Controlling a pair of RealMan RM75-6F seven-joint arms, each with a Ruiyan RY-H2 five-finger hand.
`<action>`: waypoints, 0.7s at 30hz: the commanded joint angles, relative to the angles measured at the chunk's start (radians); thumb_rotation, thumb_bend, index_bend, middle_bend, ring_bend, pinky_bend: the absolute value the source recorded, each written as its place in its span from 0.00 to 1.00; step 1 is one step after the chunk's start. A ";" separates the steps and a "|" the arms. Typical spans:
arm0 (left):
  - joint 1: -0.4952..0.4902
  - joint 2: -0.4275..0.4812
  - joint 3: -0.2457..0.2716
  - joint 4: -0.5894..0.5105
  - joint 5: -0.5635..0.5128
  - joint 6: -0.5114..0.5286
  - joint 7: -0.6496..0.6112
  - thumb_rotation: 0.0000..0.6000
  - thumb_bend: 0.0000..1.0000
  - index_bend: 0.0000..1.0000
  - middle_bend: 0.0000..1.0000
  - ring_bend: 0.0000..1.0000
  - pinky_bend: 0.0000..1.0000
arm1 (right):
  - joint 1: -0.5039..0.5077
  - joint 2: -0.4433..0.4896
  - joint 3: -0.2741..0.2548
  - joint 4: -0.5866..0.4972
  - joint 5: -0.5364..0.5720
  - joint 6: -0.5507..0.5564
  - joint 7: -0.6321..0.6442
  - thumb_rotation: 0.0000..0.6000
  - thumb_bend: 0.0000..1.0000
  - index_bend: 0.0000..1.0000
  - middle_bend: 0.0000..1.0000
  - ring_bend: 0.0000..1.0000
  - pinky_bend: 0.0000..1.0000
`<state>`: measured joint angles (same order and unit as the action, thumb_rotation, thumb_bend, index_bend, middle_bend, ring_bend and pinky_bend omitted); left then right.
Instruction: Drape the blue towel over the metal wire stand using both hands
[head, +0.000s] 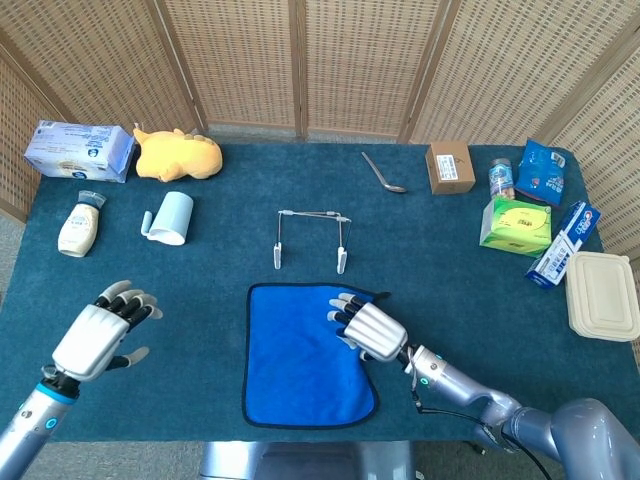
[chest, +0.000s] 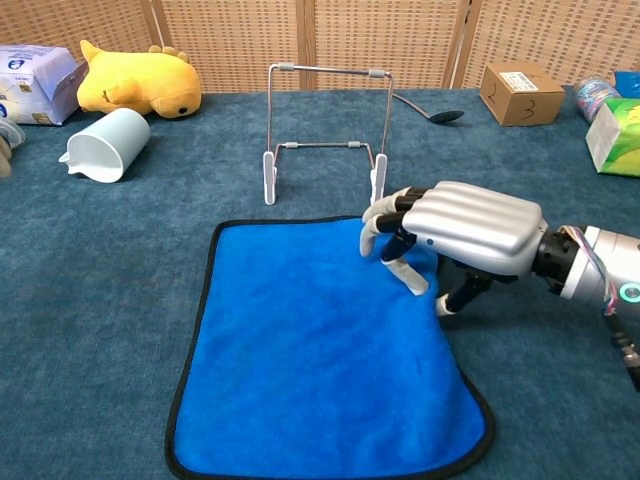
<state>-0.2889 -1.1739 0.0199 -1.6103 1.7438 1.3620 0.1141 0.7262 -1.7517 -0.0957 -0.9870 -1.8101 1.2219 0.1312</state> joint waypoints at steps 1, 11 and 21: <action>-0.018 -0.017 -0.006 0.018 0.004 -0.016 -0.001 1.00 0.18 0.37 0.33 0.29 0.18 | -0.002 0.001 0.003 -0.003 0.004 0.003 0.004 1.00 0.28 0.73 0.33 0.19 0.22; -0.102 -0.100 0.007 0.117 0.092 -0.070 -0.002 1.00 0.18 0.33 0.30 0.27 0.18 | -0.007 0.015 0.012 -0.032 0.018 0.005 -0.002 1.00 0.27 0.72 0.33 0.19 0.22; -0.208 -0.177 0.037 0.216 0.171 -0.144 -0.045 1.00 0.18 0.30 0.27 0.26 0.18 | -0.014 0.018 0.017 -0.047 0.029 0.004 -0.006 1.00 0.27 0.72 0.33 0.19 0.22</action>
<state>-0.4918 -1.3458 0.0527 -1.3989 1.9112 1.2233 0.0725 0.7127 -1.7331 -0.0784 -1.0338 -1.7817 1.2255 0.1254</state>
